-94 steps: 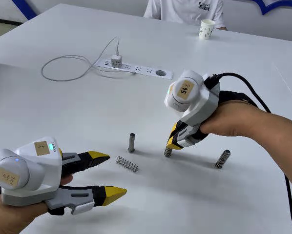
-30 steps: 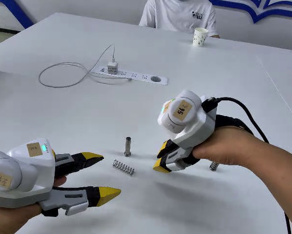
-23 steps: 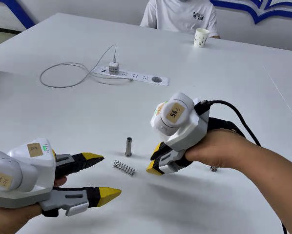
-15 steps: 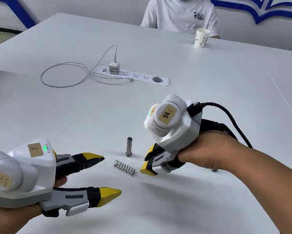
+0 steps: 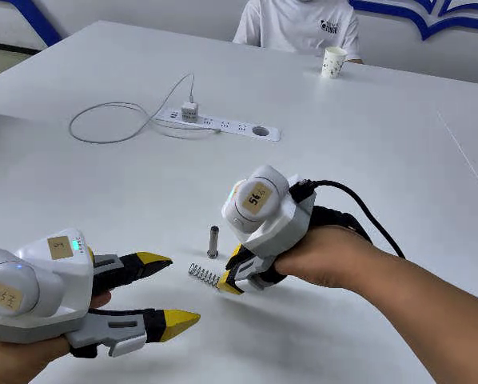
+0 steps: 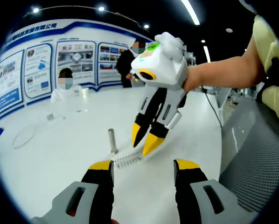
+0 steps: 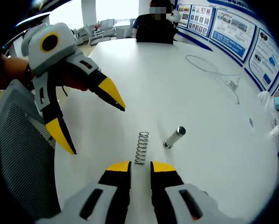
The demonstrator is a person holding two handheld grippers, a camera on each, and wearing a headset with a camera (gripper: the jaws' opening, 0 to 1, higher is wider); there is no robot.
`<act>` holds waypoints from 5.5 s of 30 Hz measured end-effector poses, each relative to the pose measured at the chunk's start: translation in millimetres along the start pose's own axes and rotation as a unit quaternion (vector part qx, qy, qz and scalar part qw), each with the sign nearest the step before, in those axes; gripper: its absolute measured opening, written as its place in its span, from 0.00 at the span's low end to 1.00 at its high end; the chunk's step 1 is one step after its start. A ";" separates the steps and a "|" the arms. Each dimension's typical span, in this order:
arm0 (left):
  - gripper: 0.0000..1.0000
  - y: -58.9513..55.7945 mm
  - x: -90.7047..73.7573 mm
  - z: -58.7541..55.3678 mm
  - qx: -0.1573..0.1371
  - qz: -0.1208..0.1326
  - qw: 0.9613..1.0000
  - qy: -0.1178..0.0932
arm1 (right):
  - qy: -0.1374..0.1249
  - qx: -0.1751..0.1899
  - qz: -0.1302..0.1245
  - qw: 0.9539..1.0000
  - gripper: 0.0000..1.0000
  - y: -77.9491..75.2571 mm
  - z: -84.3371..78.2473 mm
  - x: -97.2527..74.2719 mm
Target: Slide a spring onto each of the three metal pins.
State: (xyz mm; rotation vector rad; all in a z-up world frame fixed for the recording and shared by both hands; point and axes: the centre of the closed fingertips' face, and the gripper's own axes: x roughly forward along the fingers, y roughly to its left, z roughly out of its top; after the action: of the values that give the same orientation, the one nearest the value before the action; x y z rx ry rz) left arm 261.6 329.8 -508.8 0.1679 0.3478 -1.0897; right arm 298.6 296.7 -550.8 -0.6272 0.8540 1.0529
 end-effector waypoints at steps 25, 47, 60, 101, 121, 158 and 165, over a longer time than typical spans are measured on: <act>0.52 1.4 -0.1 -3.5 -0.006 0.002 1.000 0.001 | 0.009 0.027 -0.004 1.000 0.14 0.1 -4.7 18.2; 0.51 1.5 2.6 -7.7 -0.005 0.000 1.000 0.008 | 0.015 0.007 0.006 1.000 0.11 5.4 -6.0 5.3; 0.50 -3.1 5.5 -4.8 0.007 -0.010 1.000 0.009 | 0.017 -0.033 0.021 0.999 0.11 19.8 -4.3 -21.9; 0.14 -26.5 11.5 1.7 0.068 -0.055 0.996 -0.001 | 0.030 -0.125 0.070 0.989 0.11 53.5 1.7 -44.9; 0.12 -23.4 13.6 1.0 0.069 -0.050 0.996 0.000 | -0.001 -0.149 0.062 0.987 0.11 59.2 32.3 -60.9; 0.19 -28.9 18.7 6.2 0.061 -0.057 0.997 -0.006 | -0.007 -0.168 0.060 0.984 0.11 62.7 46.5 -63.7; 0.24 -23.9 14.5 4.2 0.048 -0.047 0.998 -0.006 | -0.005 -0.165 0.055 0.985 0.11 57.4 45.6 -66.8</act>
State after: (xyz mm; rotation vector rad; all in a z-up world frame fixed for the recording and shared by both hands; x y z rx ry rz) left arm 247.2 305.5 -509.2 0.2324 0.2960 -1.2014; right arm 243.1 322.4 -472.7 -0.8596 0.7164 1.3120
